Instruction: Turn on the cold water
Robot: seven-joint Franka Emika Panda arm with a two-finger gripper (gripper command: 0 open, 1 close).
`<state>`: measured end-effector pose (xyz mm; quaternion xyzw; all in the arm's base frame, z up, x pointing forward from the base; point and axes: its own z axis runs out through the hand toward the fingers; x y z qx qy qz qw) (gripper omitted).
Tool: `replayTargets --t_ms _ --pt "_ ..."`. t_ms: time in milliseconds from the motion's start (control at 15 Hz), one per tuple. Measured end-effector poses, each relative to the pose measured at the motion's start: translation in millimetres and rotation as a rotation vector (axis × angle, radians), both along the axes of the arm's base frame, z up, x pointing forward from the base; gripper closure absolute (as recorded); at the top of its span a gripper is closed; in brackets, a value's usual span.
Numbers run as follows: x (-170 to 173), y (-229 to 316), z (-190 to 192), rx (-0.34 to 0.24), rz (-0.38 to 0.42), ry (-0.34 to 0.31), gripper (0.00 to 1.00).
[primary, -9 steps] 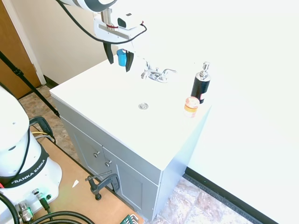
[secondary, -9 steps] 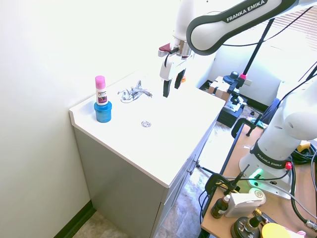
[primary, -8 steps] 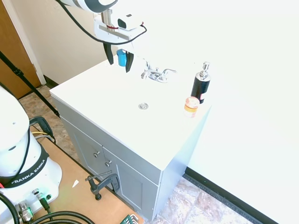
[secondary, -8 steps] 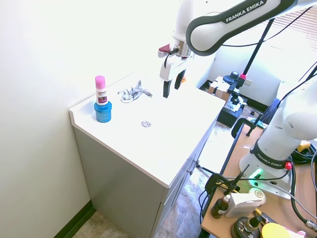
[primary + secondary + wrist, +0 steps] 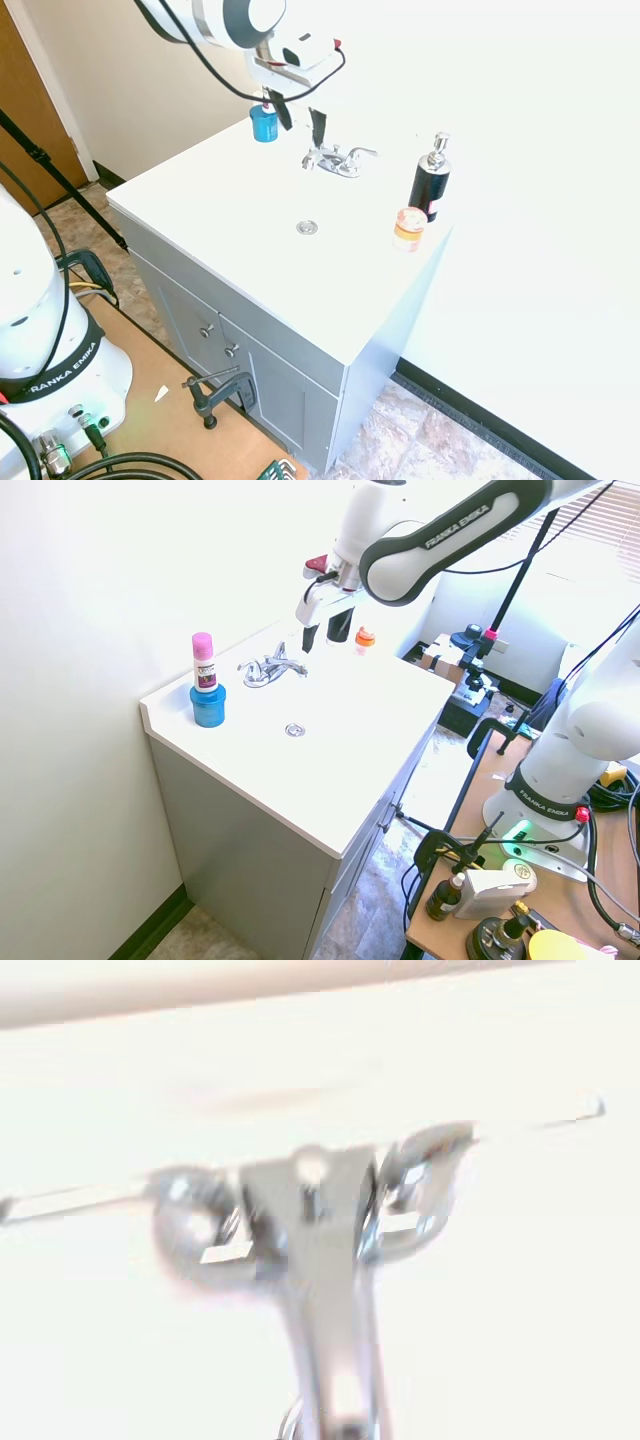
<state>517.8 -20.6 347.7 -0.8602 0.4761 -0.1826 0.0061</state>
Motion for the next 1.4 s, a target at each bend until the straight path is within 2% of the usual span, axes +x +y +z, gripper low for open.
replayTargets --t_ms 267,467,933,1400 --pt "66 -28 -23 -0.077 -0.059 -0.065 0.00" --pt "89 -40 -32 -0.112 -0.070 -0.079 0.00" --pt "88 -67 -53 -0.162 -0.117 -0.019 0.00" --pt "84 -71 -53 -0.105 -0.098 0.087 0.00"
